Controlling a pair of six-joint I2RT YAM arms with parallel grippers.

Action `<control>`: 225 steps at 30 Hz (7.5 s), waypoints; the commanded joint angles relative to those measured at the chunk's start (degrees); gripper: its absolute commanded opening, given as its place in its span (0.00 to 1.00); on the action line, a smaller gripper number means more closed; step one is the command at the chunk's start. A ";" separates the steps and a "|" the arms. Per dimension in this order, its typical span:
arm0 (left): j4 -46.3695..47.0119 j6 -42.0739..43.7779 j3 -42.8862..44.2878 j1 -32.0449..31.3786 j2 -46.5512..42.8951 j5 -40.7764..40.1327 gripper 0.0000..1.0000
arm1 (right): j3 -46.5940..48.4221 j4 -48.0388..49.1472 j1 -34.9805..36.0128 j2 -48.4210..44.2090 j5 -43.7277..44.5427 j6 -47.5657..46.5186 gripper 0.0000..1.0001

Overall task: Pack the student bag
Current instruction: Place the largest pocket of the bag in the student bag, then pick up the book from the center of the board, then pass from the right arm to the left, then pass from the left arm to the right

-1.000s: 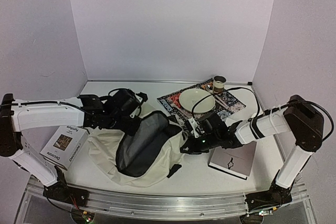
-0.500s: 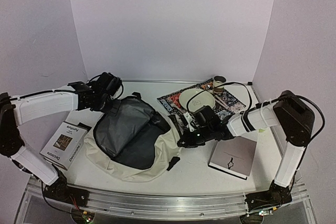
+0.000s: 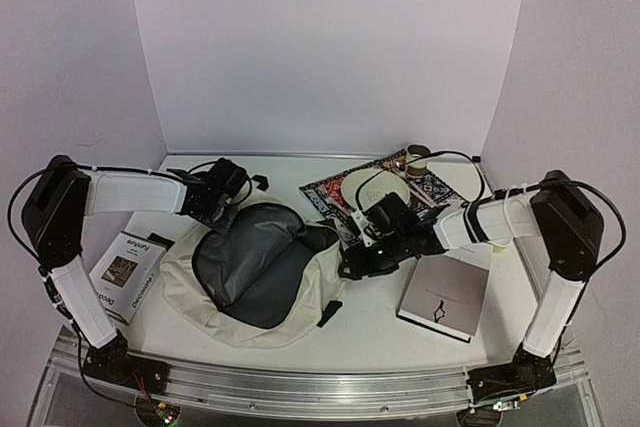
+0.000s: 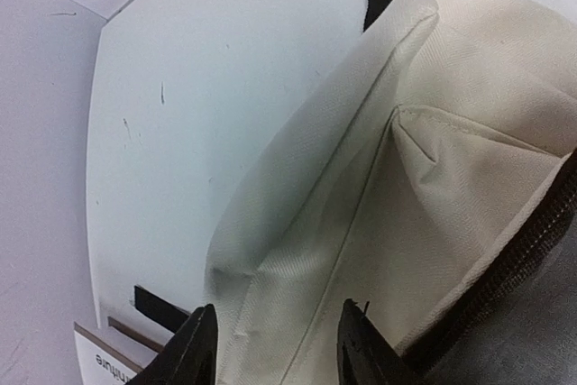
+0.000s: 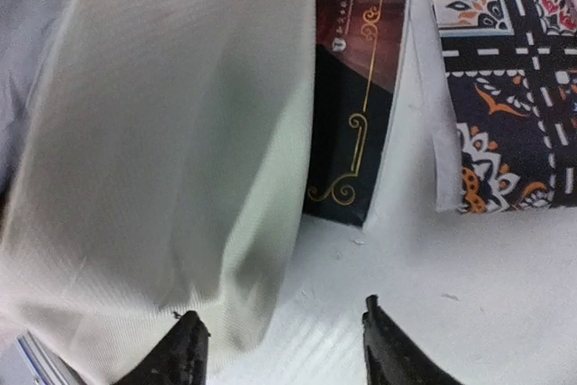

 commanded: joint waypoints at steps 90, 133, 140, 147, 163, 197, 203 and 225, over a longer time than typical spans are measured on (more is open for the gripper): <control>10.02 -16.54 -9.44 5.75 -29.78 52.40 0.87 | -44.56 12.76 -45.18 -39.57 -19.16 18.15 0.30; 29.98 -30.28 -0.97 -11.90 -12.55 53.69 0.84 | -25.23 13.11 -44.13 -55.48 -45.86 30.64 0.00; 34.61 -31.13 2.51 -11.90 -7.49 57.44 0.85 | -21.48 20.67 -33.14 -49.09 -42.52 31.93 0.00; 34.88 -30.95 2.47 -10.98 -7.00 55.87 0.87 | -15.93 25.39 -24.86 -41.69 -41.03 30.64 0.00; 57.50 -42.64 -14.40 -2.24 -14.17 71.68 0.88 | -6.94 35.62 -16.60 -28.57 -42.38 31.96 0.00; 67.00 -55.06 -28.55 -0.78 -30.12 55.40 0.21 | 9.18 40.64 -13.68 -2.76 -44.40 31.82 0.47; 66.86 -55.94 -29.62 0.71 -30.05 46.18 0.18 | 6.24 40.77 -13.65 -1.36 -40.00 31.81 0.76; 69.07 -61.66 -22.79 2.94 -18.74 45.72 0.15 | -6.80 41.63 -9.59 -6.68 -21.38 33.83 0.98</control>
